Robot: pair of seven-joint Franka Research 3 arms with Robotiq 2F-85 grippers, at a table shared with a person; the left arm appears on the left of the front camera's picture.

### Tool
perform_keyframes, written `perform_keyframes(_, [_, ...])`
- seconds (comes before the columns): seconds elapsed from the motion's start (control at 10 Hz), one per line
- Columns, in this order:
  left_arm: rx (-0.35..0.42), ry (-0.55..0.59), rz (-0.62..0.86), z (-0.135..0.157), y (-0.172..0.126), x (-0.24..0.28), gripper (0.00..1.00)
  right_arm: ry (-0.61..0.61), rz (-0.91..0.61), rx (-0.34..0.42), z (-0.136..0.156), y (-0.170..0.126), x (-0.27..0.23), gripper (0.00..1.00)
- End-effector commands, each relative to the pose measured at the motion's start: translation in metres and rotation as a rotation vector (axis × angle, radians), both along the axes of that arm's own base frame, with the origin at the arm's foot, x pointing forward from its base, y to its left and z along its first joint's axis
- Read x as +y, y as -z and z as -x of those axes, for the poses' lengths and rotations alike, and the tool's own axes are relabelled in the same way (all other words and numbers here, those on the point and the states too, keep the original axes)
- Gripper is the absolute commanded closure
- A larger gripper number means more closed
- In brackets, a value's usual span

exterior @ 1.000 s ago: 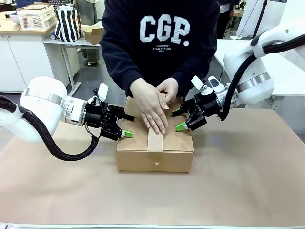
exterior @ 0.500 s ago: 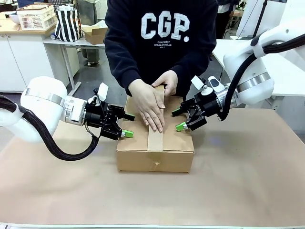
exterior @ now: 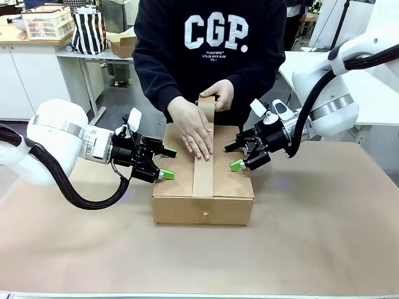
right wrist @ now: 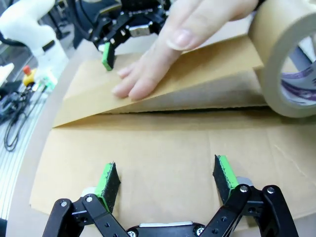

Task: Pack the gift set into the box.
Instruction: Press and hold the closed box until the human finishes sealing it.

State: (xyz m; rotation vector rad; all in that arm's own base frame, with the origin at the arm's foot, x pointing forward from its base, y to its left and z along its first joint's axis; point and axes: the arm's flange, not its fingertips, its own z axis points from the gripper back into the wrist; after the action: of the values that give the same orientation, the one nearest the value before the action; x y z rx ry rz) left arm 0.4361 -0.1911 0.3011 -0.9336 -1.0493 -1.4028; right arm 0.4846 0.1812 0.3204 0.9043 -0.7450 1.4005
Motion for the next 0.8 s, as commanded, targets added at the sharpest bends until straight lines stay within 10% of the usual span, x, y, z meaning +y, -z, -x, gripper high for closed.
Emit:
perform_keyframes(0.0, [0.001, 0.0, -0.003, 0.0021, 0.0035, 0.0008, 0.0, 0.004, 0.011, 0.007, 0.001, 0.0056, -0.0014, 0.0])
perform_keyframes(0.7, [0.001, 0.0, -0.003, 0.0021, 0.0035, 0.0008, 0.0, 0.004, 0.011, 0.007, 0.001, 0.0056, -0.0014, 0.0])
